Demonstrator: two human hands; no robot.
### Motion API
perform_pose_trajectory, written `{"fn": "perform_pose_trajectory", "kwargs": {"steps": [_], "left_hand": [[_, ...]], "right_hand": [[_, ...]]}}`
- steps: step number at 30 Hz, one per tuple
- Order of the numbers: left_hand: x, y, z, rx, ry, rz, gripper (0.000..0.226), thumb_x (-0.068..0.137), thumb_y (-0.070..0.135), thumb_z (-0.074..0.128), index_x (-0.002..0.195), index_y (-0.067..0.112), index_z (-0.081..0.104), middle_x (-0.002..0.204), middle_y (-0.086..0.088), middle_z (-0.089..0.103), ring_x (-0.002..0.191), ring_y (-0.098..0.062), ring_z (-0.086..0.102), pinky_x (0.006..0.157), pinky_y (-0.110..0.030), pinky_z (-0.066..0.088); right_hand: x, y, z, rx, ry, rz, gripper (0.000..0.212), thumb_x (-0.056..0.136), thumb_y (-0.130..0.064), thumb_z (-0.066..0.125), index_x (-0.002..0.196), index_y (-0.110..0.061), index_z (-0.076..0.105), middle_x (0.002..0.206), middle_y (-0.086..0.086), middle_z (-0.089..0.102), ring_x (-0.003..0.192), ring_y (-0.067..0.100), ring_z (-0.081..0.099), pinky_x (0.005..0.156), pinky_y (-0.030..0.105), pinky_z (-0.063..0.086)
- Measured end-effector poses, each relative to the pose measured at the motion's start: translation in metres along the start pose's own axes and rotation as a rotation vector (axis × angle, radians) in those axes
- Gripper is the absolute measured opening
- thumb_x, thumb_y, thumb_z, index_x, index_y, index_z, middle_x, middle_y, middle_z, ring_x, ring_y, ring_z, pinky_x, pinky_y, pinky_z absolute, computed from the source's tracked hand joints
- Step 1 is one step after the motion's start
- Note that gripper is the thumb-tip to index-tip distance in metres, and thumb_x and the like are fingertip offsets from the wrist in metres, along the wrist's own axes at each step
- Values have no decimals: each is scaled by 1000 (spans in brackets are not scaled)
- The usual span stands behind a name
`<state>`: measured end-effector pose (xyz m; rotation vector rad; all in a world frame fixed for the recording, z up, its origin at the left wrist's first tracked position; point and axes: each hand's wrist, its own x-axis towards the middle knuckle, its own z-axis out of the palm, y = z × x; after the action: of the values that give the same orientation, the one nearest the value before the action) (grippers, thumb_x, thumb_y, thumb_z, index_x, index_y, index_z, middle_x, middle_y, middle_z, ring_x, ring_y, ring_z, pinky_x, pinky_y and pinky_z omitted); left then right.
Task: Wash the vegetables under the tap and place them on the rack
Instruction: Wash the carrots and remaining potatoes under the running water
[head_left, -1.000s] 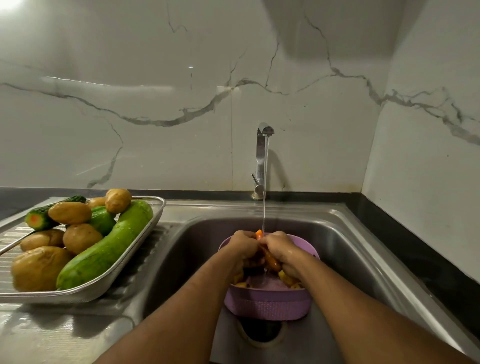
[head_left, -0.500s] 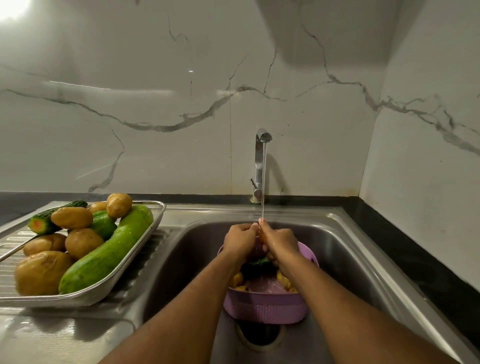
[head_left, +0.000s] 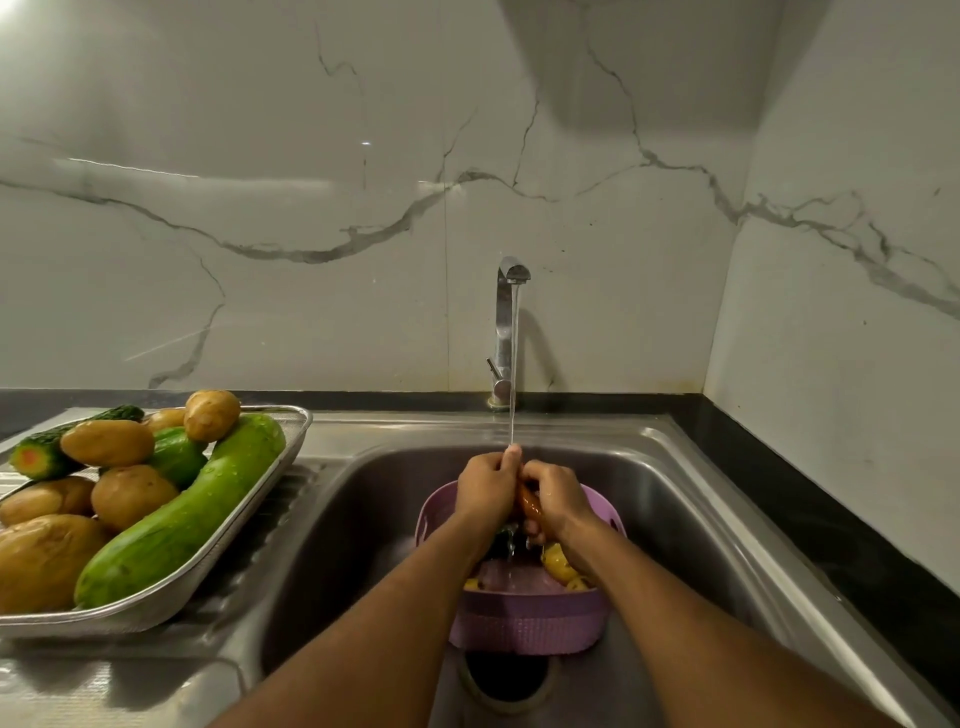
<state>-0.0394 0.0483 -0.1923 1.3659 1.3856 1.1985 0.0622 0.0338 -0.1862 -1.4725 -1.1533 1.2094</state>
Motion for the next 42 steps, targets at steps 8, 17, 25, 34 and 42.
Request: {"fn": "perform_pose_trajectory", "kwargs": {"steps": [8,17,25,34,42], "left_hand": [[1,12,-7,-340,-64,-136,31,110,32,44,112,16,70,88,-12,72,75,-22,70,84,-41,63],[-6,4,-31,321,147,115,33,107,42,47,85,24,65,79,-2,68,77,-19,69,82,-43,61],[-37,26,-32,337,260,329,33,106,44,47,82,27,62,72,6,62,64,-8,59,72,-32,58],[-42,30,-31,365,286,300,36,107,45,45,80,27,62,72,4,64,67,-9,64,72,-31,58],[-46,24,-32,321,254,291,36,107,42,47,78,27,62,69,3,64,63,-7,60,69,-30,57]], "right_hand": [[8,0,-5,199,-112,37,28,102,-27,56,99,-3,71,72,12,67,55,17,57,50,27,45],[7,0,-14,-212,133,-202,35,97,-46,68,90,-12,72,76,8,73,66,15,67,63,29,55],[-7,-12,-16,-552,449,-627,56,109,-48,40,68,-17,63,59,-2,60,54,7,58,53,23,43],[-3,-12,-19,-463,475,-668,55,109,-43,43,64,-17,61,53,-4,55,47,4,52,48,15,36],[-6,-9,-22,-394,454,-633,54,108,-42,45,62,-18,58,52,-4,54,47,8,51,49,24,41]]}}
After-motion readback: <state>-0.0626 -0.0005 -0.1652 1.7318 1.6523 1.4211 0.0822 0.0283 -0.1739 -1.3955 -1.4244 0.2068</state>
